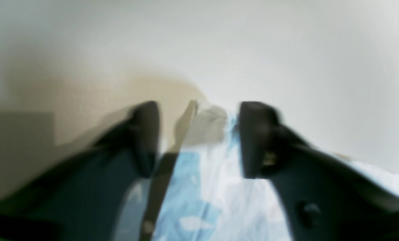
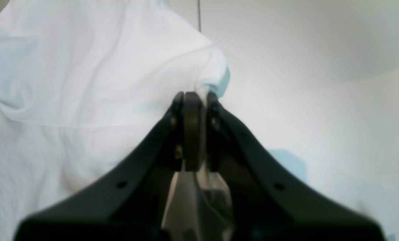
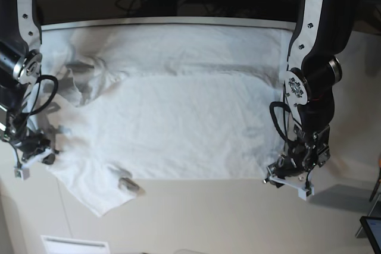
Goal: Fold the T-shirt properly
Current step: 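Lower the held edges onto the shirt's hem side with both grippers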
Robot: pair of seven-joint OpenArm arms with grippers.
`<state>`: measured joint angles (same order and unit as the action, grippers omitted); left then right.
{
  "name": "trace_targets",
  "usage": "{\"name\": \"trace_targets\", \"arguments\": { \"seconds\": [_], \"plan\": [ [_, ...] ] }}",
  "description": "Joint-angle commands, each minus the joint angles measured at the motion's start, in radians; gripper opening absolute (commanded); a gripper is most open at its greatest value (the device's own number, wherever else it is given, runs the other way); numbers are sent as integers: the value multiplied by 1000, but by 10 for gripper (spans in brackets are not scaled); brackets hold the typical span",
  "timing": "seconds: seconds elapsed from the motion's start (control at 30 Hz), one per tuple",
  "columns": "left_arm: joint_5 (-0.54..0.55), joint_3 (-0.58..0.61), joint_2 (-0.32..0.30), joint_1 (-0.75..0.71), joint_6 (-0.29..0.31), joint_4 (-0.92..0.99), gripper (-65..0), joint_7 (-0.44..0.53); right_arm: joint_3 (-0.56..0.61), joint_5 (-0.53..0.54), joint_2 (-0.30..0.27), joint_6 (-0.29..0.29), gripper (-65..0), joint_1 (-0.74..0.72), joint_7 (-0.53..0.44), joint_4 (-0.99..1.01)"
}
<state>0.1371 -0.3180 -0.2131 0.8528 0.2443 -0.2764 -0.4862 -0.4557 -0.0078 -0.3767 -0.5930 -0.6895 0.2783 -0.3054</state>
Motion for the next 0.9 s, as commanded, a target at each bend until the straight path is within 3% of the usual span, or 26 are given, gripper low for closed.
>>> {"name": "trace_targets", "arguments": {
  "seconds": [0.0, 0.23, 0.33, 0.5, 0.87],
  "plan": [
    [0, 3, 5, 21, 3, -5, -418, -27, 1, 7, -15, -8, -647, -32, -15, -19],
    [-1, 4, 2, 4, 3, -10, -642, -27, 1, 7, -15, -8, -647, -32, -17, -19],
    [-1, 64, 1, -13, 5, -10, -650, -27, -1, 7, -9, -8, -647, -29, -38, -48],
    [11, 267, 5, -89, 5, -129, -650, -38, -2, 7, 23, -3, -647, -5, -106, -73],
    [12, 273, 1, -214, 10, -499, -650, -291, -13, 13, 17, -2, -647, -5, -104, -139]
  ]
}}
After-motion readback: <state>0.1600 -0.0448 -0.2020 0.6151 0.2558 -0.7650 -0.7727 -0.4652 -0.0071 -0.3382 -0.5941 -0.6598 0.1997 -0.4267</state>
